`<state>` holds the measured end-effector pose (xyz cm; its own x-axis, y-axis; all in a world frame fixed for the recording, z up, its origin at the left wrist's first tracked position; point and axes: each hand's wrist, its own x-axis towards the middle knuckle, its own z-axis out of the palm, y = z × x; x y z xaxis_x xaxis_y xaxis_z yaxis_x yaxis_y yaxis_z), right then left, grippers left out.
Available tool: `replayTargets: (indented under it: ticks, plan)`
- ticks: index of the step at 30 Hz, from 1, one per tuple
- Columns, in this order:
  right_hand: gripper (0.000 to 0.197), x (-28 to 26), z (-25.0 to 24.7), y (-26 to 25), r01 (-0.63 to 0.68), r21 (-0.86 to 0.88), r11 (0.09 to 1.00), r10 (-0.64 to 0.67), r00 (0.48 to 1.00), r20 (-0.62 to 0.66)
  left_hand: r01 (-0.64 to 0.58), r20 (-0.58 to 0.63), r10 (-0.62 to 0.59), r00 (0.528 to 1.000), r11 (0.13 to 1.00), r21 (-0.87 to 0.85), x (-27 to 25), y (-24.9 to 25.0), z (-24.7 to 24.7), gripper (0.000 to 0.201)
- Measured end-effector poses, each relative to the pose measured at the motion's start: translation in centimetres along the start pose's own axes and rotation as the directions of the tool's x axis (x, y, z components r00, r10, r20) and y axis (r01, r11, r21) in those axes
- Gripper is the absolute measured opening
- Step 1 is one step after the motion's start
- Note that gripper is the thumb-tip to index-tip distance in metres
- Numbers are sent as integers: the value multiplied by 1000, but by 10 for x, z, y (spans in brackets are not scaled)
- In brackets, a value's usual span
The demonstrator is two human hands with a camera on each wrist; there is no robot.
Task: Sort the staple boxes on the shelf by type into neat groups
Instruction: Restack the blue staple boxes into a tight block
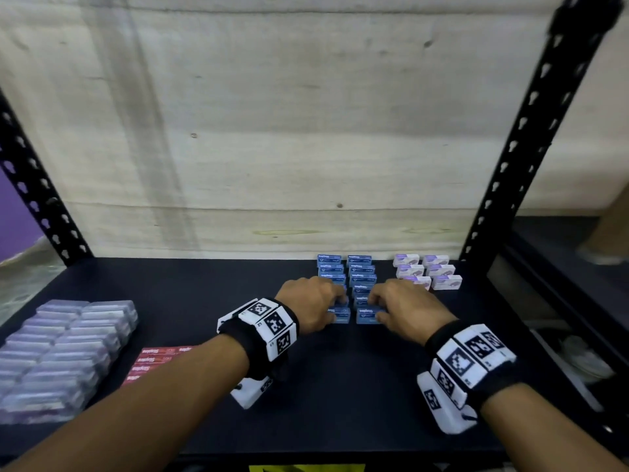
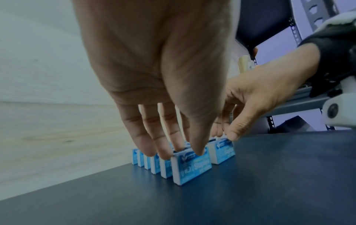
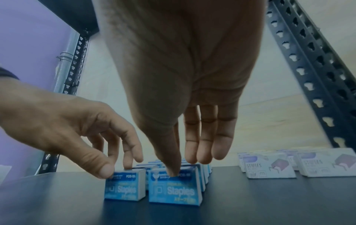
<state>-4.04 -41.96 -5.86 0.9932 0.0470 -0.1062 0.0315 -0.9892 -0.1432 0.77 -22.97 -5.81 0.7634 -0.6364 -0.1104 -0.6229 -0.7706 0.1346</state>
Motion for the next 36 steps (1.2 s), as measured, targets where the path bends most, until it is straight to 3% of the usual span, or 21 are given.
replayTargets:
  ticks: [10, 17, 23, 27, 36]
  plan:
    - [16, 3, -1, -5, -27, -5, 1000, 27, 1000, 7, 34, 56, -32, 998, 999, -40, 7, 1, 0, 29]
    - [8, -12, 2, -9, 22, 33, 999, -24, 998, 64, 46, 115, -38, 993, 997, -70, -25, 10, 2, 21]
    - [7, -36, 3, -24, 92, 59, 994, -99, 985, 139, 16, 95, -15, 995, 1000, -18, -54, 13, 6, 15]
    - [6, -48, 4, -33, 116, 51, 992, -123, 975, 184, 34, 115, -22, 993, 995, -99, -67, 9, 6, 14]
    - [7, -61, 9, -50, 152, 61, 986, -161, 968, 191, 26, 127, -9, 992, 991, -134, -91, 3, 8, 15]
